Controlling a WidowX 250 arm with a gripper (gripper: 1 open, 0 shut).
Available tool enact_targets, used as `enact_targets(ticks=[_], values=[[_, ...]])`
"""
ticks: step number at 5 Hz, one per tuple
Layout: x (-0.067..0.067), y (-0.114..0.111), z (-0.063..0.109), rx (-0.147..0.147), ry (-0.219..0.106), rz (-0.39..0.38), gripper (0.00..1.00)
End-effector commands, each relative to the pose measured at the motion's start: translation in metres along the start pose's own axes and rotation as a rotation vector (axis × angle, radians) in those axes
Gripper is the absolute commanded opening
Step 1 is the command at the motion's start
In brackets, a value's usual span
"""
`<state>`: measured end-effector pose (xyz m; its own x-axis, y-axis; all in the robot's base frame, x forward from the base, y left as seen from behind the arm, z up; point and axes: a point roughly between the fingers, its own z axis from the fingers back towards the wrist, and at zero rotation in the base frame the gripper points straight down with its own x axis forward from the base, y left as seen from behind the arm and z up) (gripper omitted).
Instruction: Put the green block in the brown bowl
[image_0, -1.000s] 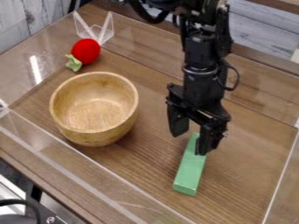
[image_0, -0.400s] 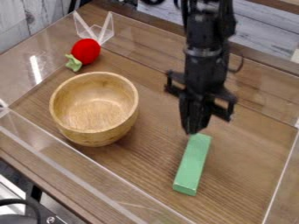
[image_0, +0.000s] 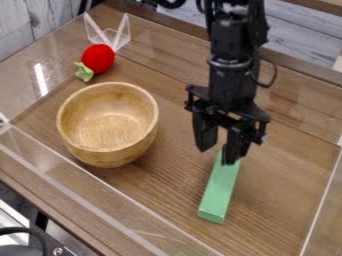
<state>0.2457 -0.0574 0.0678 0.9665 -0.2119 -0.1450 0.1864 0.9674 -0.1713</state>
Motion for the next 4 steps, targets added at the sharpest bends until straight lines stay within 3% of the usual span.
enact_targets(ticks=[1, 3, 4], values=[[0.001, -0.002, -0.003, 0.002, -0.018, 0.004, 1.00], [0.001, -0.018, -0.045, -0.002, 0.006, -0.005, 1.00], [0.003, -0.020, -0.046, 0.003, 0.012, -0.034, 0.00]])
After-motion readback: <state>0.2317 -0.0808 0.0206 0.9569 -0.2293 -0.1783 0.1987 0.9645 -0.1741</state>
